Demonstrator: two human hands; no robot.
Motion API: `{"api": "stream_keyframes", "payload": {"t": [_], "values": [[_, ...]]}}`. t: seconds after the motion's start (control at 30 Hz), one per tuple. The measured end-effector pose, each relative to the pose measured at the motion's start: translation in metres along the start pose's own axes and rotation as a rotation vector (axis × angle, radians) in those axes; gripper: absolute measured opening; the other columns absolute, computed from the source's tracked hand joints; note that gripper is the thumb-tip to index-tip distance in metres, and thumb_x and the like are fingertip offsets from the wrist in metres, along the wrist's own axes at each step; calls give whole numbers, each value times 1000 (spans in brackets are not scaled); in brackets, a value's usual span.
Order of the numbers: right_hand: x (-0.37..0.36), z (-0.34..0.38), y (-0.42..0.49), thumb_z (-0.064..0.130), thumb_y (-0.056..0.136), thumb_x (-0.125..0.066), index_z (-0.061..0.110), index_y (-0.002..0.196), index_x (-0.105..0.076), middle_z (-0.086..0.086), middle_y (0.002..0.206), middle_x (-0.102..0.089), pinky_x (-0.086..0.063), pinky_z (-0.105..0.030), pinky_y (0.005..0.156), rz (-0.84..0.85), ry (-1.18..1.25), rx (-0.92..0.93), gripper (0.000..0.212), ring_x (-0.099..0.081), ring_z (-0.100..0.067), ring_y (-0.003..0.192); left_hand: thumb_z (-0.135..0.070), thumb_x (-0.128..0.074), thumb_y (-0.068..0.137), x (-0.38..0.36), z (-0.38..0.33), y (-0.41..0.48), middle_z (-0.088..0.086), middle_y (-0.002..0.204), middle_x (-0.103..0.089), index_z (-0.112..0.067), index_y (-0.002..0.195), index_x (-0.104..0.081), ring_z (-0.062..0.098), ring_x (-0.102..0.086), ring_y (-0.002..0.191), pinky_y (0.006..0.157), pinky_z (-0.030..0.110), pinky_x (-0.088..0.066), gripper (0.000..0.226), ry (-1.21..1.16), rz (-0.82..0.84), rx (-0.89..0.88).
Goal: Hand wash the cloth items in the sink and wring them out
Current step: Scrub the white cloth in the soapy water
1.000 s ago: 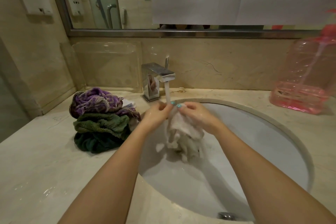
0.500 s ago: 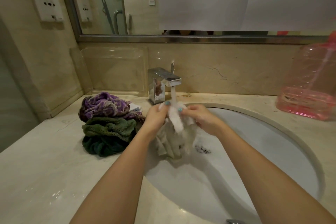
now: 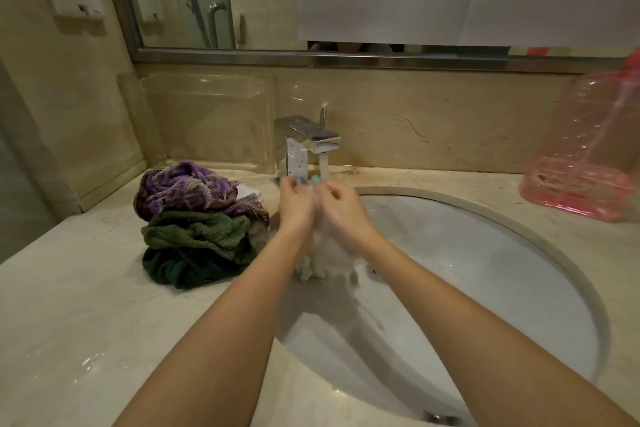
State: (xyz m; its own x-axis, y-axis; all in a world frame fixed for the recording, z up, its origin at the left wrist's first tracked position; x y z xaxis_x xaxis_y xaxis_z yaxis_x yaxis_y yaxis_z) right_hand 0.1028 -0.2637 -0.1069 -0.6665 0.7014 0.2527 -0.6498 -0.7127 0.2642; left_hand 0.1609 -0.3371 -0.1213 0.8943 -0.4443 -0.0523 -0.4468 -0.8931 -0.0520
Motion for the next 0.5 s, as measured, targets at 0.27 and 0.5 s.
{"api": "stream_keyframes", "payload": {"t": [0.27, 0.5], "values": [[31, -26, 13, 19, 97, -48, 15, 62, -51, 0, 63, -54, -34, -28, 52, -290, 51, -336, 35, -49, -20, 64, -21, -41, 101, -33, -5, -35, 6, 77, -56, -13, 75, -53, 16, -51, 66, 51, 23, -37, 30, 242, 128, -225], [-2, 4, -6, 14, 97, -47, 19, 51, -37, 11, 44, -37, -26, -26, 48, -115, 26, -46, 47, -33, -10, 49, -11, -43, 98, -2, -2, -1, 15, 92, -64, -6, 89, -60, 29, -63, 88, 70, 32, -48, 20, 233, 26, -45]]}}
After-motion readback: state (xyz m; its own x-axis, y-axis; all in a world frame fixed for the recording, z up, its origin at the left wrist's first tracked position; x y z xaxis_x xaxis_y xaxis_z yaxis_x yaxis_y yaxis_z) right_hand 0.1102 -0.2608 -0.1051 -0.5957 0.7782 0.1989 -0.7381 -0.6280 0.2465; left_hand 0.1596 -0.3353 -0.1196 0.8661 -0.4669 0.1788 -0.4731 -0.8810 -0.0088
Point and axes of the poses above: each hand's wrist, its own y-axis towards the middle knuckle, its own x-axis out of the back of the hand, z = x × y, the point moved 4 cm from there along y, towards the middle knuckle
